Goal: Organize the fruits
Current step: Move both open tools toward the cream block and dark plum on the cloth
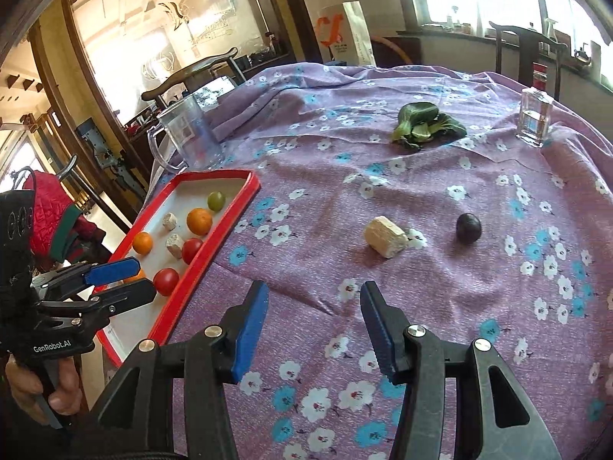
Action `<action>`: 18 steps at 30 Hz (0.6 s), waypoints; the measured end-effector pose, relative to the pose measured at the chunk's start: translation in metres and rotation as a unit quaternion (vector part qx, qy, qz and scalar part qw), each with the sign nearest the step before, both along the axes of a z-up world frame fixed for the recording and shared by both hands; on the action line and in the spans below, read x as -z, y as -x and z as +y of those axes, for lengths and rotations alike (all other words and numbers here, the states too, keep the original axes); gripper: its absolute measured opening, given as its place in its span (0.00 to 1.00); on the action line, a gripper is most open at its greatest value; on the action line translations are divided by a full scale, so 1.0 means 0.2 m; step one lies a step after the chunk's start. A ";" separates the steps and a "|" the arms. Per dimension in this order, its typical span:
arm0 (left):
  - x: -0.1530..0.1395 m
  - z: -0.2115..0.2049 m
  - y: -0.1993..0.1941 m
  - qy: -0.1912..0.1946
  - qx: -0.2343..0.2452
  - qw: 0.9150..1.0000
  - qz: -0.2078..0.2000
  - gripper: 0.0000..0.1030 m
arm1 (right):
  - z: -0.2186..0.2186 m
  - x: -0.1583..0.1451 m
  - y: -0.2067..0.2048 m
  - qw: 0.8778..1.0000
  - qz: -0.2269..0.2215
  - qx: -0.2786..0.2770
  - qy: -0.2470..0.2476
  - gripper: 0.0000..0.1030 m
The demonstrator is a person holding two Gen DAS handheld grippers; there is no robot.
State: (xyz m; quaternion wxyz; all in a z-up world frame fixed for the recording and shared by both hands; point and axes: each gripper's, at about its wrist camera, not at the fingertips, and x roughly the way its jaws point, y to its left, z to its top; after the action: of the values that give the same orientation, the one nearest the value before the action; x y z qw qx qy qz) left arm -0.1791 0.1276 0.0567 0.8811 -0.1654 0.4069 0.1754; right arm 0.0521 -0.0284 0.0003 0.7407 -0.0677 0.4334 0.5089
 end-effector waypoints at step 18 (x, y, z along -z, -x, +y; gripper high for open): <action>0.12 -0.13 -0.55 0.019 0.077 0.997 0.017 0.58 | -0.10 0.14 -0.40 0.996 0.003 0.080 0.030 0.49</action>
State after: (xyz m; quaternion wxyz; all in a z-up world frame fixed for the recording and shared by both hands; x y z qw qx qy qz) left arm -0.0681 0.1024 0.0323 0.8818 -0.1469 0.4363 0.1022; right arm 0.1327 -0.0478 -0.0275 0.7756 -0.0536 0.4546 0.4347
